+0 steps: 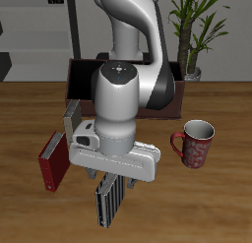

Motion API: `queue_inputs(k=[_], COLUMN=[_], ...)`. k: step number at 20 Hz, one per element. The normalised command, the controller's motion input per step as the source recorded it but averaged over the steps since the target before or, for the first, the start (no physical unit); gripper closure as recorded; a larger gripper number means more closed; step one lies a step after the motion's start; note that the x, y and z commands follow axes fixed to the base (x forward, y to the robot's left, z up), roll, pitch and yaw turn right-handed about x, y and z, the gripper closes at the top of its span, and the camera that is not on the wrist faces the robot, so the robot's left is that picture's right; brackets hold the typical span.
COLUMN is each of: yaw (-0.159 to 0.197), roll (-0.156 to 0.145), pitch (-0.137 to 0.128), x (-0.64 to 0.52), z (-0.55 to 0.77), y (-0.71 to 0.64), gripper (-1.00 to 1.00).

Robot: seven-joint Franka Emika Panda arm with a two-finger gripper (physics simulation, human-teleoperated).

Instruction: Place the striped book into the back desk caddy's left compartment

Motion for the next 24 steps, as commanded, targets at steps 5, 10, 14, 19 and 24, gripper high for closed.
queue_inputs(k=[5,10,14,19,24], yaw=[0.009,-0.019,0.001,-0.012,-0.022], roll=[-0.012,-0.013,-0.032,-0.007,0.0], pitch=[0.02,0.014,0.021,0.029,0.027], x=[-0.03,-0.02,0.0,-0.04,0.02], z=[-0.22,-0.11,-0.12,-0.15,-0.2], y=[-0.04,-0.07,-0.05,-0.02,-0.01], gripper=[-1.0,-1.0,-1.0,1.0,1.0])
